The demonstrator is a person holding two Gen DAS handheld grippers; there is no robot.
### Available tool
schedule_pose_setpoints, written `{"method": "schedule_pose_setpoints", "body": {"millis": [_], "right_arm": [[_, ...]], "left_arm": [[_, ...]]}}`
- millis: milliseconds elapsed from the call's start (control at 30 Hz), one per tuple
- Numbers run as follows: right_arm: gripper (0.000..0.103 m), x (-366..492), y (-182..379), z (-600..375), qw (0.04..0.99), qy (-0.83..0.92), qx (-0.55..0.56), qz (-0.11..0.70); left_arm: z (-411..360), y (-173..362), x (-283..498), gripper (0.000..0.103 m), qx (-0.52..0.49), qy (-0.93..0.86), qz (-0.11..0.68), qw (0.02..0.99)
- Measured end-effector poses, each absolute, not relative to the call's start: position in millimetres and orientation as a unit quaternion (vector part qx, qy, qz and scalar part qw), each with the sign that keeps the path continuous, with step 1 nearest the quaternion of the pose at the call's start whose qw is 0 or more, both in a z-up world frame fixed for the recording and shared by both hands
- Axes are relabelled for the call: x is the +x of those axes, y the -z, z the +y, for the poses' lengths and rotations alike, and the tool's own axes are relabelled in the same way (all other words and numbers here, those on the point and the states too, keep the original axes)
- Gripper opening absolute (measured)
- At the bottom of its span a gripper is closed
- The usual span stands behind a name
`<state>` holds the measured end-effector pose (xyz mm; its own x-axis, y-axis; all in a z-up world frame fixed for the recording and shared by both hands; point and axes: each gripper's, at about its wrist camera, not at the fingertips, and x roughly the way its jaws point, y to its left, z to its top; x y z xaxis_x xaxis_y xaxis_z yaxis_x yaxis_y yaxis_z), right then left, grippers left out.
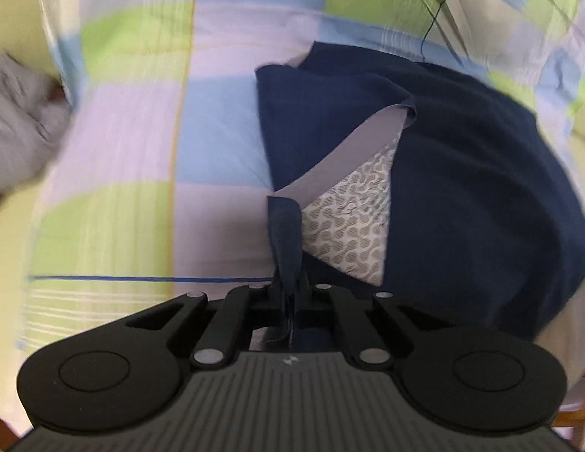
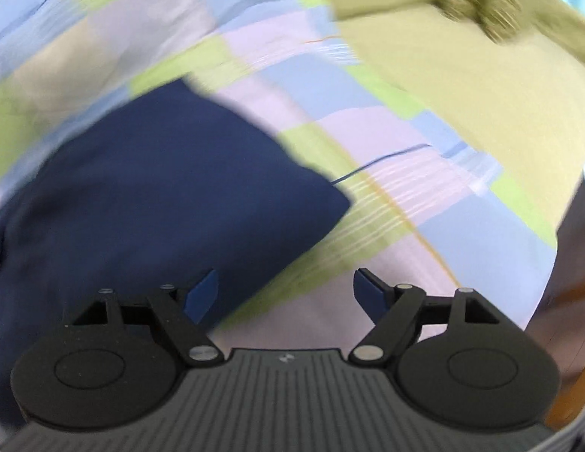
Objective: Fold clothes
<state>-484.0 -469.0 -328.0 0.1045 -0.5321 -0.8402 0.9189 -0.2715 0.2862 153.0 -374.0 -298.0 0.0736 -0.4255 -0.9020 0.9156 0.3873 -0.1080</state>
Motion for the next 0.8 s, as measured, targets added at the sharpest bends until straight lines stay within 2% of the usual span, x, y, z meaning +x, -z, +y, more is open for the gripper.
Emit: {"method": "schedule_pose_setpoints", "body": {"millis": [100,133,200,233,333,400,533,567,600,633,733,800], "right_arm": [[0.071,-509,352,-485,0.534,0.637,0.545,0.112],[0.062,-513,359,-490,0.525,0.635,0.559,0.093],[0.033,-512,373,-501,0.522,0.625,0.578,0.06],[0.006,-510,379,-506,0.52,0.62,0.585,0.045],[0.005,-493,362,-508,0.556,0.626,0.543,0.057],[0.005,-484,320,-490,0.582,0.645,0.488,0.085],[0.004,-488,277,-432,0.568,0.656,0.48,0.127],[0.004,-489,273,-419,0.557,0.659,0.487,0.139],[0.004,-488,277,-410,0.548,0.662,0.484,0.166],[0.007,-486,282,-401,0.538,0.665,0.481,0.194],[0.029,-487,334,-391,0.466,0.637,0.518,0.329],[0.029,-492,337,-387,0.462,0.614,0.546,0.334]], "left_arm": [[-359,295,164,0.0,0.237,0.449,0.483,0.713],[-354,294,167,0.0,0.233,0.436,0.481,0.724],[-349,290,166,0.0,0.234,0.422,0.475,0.736],[-345,288,166,0.0,0.235,0.413,0.472,0.743],[-332,273,167,0.0,0.215,0.394,0.461,0.766],[-313,259,167,0.0,0.188,0.381,0.458,0.781],[-264,242,160,0.001,0.16,0.323,0.477,0.801],[-260,252,161,0.002,0.17,0.31,0.494,0.794],[-255,262,163,0.009,0.18,0.297,0.51,0.787],[-250,272,164,0.013,0.19,0.283,0.527,0.779],[-242,293,165,0.021,0.232,0.262,0.55,0.758],[-245,287,163,0.023,0.263,0.271,0.528,0.76]]}}
